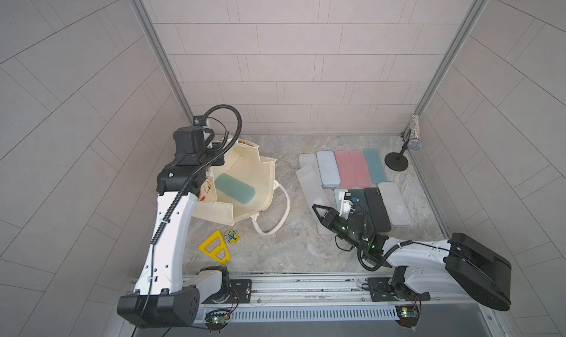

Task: Take out the pencil case from the canvas bag
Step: Place the pencil case at the center of the board.

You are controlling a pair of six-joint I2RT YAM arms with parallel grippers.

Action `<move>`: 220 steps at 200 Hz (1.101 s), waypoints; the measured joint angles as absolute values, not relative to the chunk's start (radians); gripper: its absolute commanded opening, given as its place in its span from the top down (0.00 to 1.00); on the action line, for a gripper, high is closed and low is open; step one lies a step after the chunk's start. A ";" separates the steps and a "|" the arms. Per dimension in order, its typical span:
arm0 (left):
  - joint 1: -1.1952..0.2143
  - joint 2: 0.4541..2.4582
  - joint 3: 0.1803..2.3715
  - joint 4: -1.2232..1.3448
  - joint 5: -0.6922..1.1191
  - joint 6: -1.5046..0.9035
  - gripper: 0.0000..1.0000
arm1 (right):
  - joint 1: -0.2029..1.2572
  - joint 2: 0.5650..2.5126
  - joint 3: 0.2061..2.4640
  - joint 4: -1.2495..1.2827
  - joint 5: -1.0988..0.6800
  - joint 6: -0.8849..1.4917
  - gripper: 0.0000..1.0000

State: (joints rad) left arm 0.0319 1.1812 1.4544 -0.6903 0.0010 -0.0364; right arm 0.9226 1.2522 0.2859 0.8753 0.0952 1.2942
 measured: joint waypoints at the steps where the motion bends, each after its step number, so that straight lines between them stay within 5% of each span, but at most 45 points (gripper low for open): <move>1: 0.033 1.181 1.454 -0.690 0.002 -0.036 1.00 | 0.924 1.253 0.286 0.875 0.097 1.295 0.83; 152: 0.084 1.166 1.454 -0.695 0.078 -0.062 1.00 | 1.130 1.318 0.538 0.296 0.414 1.194 0.79; 220: 0.113 1.163 1.454 -0.693 0.128 -0.089 1.00 | 1.150 1.539 0.478 0.515 0.424 1.232 0.74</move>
State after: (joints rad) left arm 0.1131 1.1625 1.4540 -0.6933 0.1276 -0.0891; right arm 1.1503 1.5387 0.4782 0.5148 0.4240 1.2316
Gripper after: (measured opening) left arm 0.050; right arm 0.283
